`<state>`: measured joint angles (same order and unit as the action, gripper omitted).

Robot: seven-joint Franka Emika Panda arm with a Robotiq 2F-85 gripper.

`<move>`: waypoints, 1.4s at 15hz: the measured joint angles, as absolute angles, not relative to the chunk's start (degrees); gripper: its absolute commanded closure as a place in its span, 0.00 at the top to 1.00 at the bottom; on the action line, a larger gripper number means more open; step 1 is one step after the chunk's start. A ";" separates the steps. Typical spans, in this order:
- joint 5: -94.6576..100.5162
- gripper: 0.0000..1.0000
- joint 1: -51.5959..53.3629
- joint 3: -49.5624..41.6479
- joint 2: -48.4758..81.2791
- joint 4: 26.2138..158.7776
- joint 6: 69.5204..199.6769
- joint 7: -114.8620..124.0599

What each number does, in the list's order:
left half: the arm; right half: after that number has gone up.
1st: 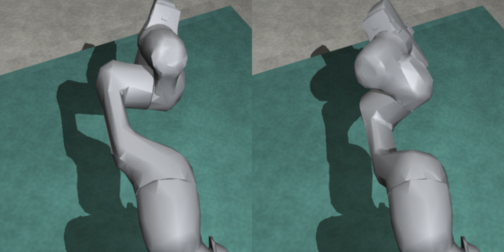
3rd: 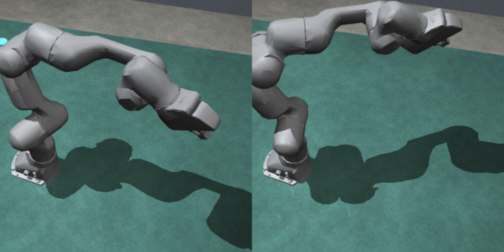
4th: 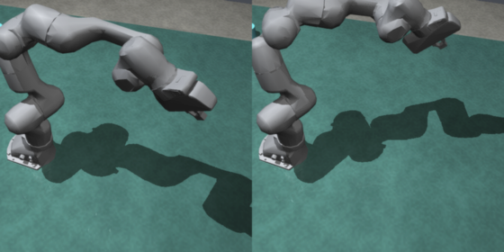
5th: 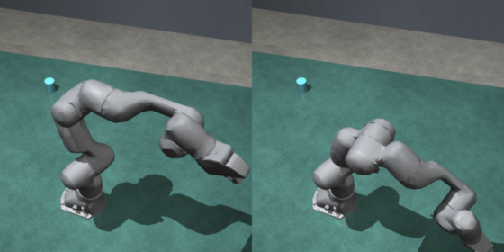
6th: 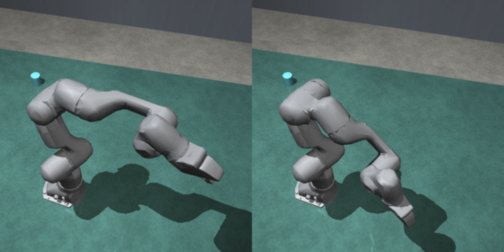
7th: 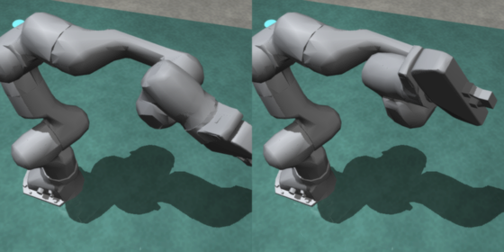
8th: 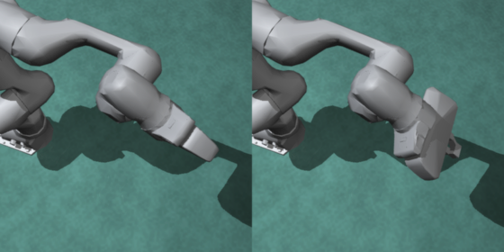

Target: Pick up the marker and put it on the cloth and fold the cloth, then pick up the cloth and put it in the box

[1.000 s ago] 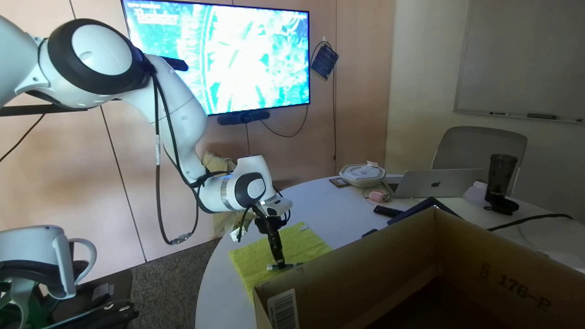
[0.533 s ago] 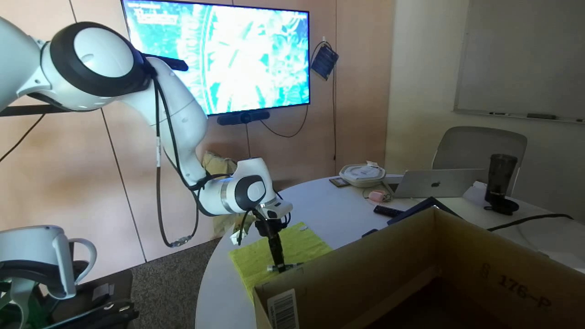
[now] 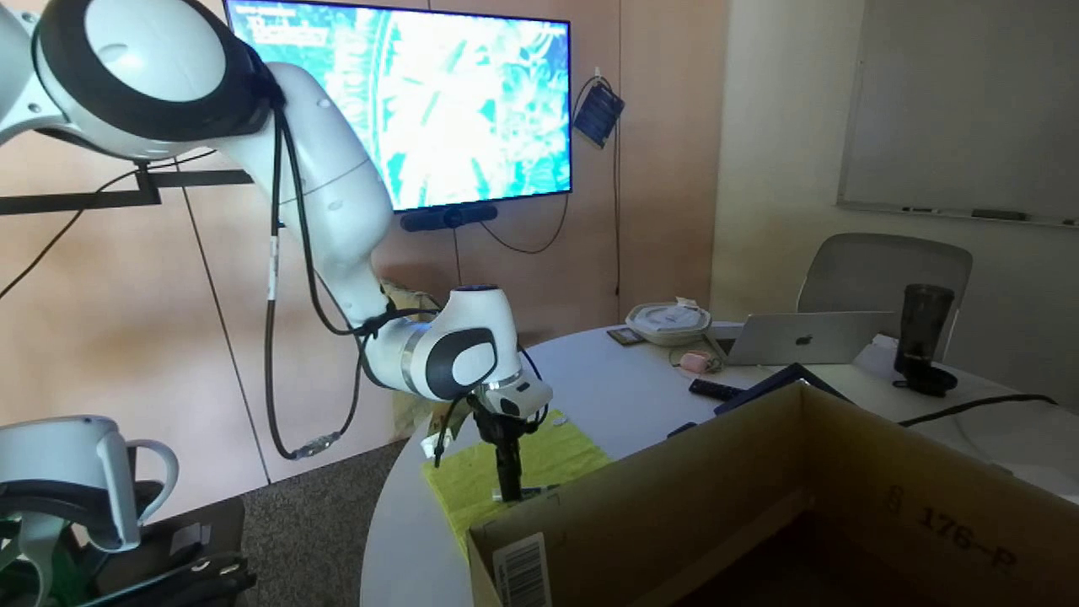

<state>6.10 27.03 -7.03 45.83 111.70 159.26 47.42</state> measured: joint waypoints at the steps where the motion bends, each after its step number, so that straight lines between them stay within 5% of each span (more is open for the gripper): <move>1: 4.55 1.00 24.96 -5.93 44.80 113.23 159.28 46.52; 9: -6.79 1.00 16.01 -3.16 43.43 119.10 159.20 45.60; 21: -9.40 1.00 16.06 -5.01 46.12 119.29 159.03 50.33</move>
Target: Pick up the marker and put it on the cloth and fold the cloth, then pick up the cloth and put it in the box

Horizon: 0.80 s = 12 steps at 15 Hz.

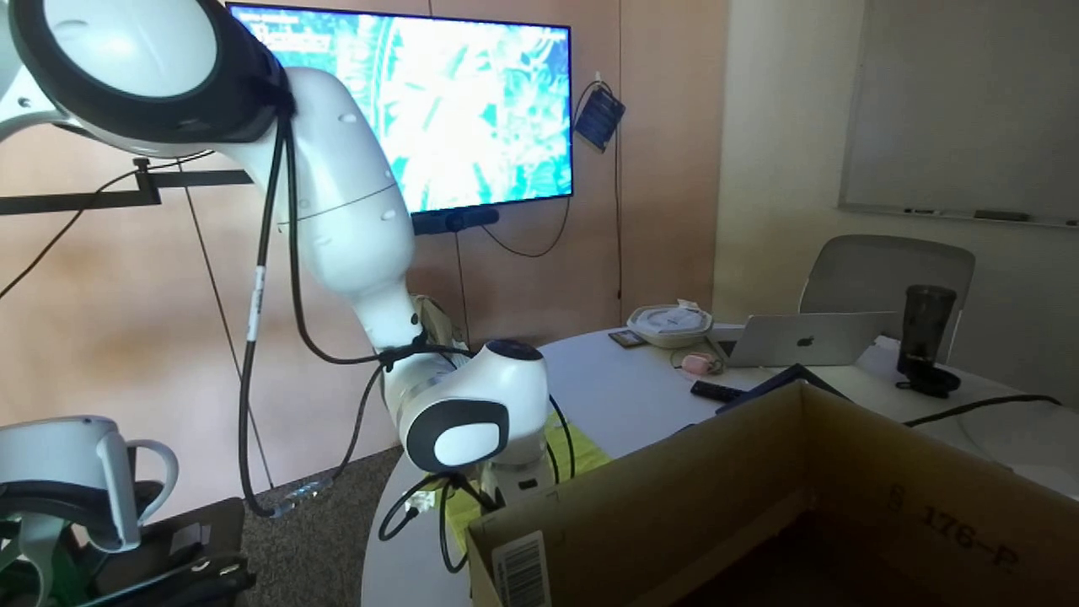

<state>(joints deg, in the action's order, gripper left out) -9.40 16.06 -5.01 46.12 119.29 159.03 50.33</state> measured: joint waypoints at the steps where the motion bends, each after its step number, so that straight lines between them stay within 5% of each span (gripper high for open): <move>1: -9.40 1.00 16.19 -5.21 46.12 119.31 159.03 50.51; 10: -9.40 1.00 19.13 -7.51 47.10 118.96 159.18 54.47; 12: -9.40 0.79 19.16 -7.42 47.62 118.70 159.18 54.93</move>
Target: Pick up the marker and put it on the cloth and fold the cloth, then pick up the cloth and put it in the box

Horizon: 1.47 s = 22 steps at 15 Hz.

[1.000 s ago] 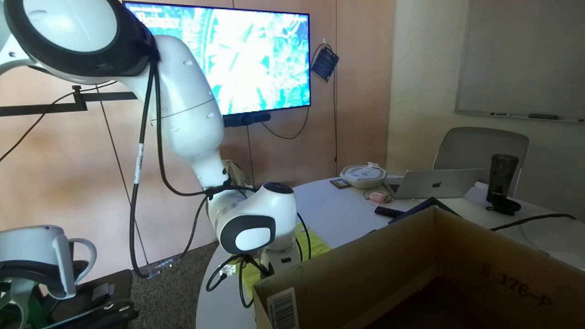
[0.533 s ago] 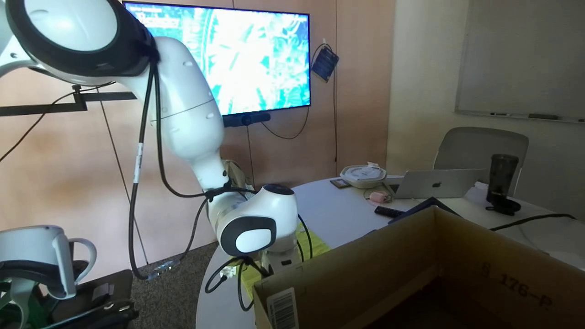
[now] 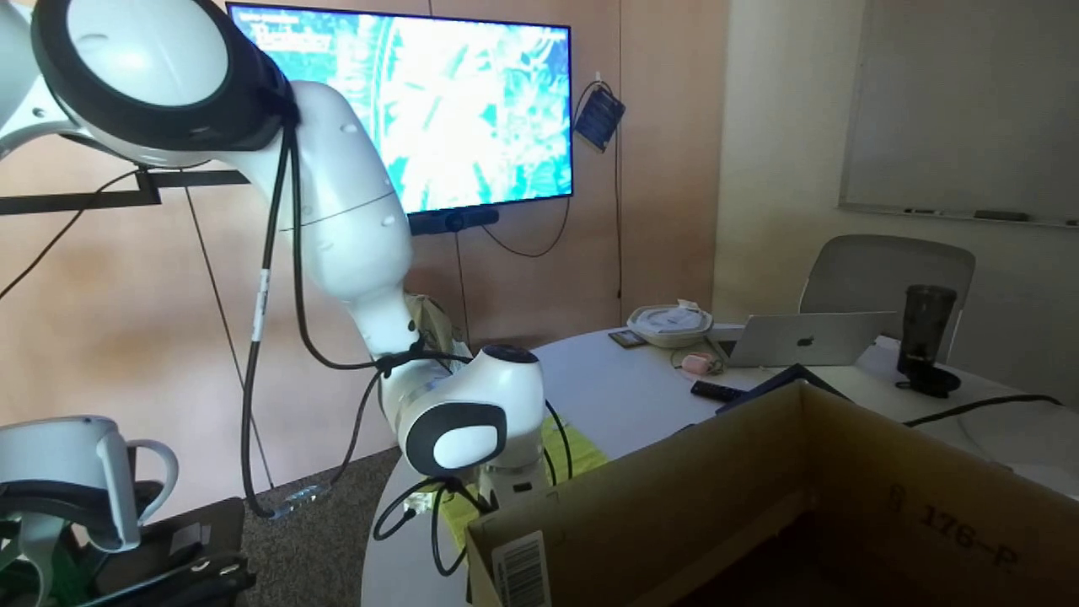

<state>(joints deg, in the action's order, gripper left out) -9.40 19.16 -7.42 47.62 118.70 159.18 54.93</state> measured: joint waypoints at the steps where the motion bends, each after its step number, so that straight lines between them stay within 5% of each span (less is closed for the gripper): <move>1: -9.40 0.66 19.17 -7.36 47.89 118.59 159.18 55.01; 6: -9.40 0.24 19.19 -7.26 48.02 118.54 159.10 55.07; 9: -9.39 0.16 19.21 -7.22 48.02 118.47 159.10 55.06; 22: -5.67 0.18 22.06 -6.93 46.02 117.25 159.20 53.49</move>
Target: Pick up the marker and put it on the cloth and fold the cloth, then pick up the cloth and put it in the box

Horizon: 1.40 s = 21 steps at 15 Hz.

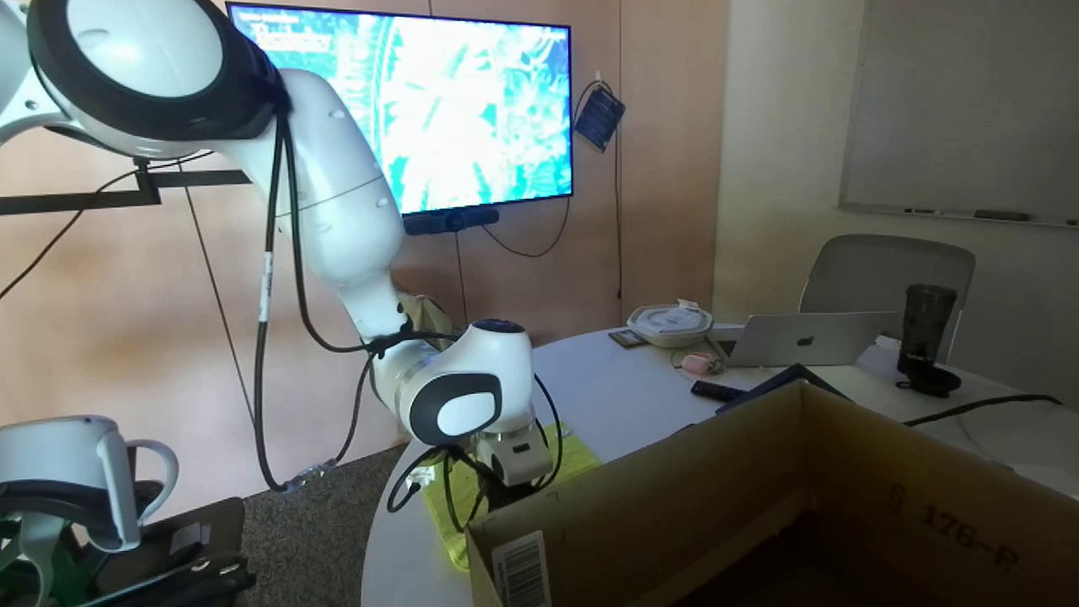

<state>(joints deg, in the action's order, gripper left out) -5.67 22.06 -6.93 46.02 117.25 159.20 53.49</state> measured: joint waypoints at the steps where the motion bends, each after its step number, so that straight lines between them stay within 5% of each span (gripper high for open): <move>1: -5.40 0.19 22.07 -6.71 45.67 117.25 159.28 52.78; 19: -6.03 0.18 17.38 7.28 41.49 116.22 163.19 25.04; 20: -6.04 0.22 17.39 7.79 41.53 115.99 163.01 24.12; 21: -6.04 0.45 17.39 8.26 41.57 115.77 162.75 23.22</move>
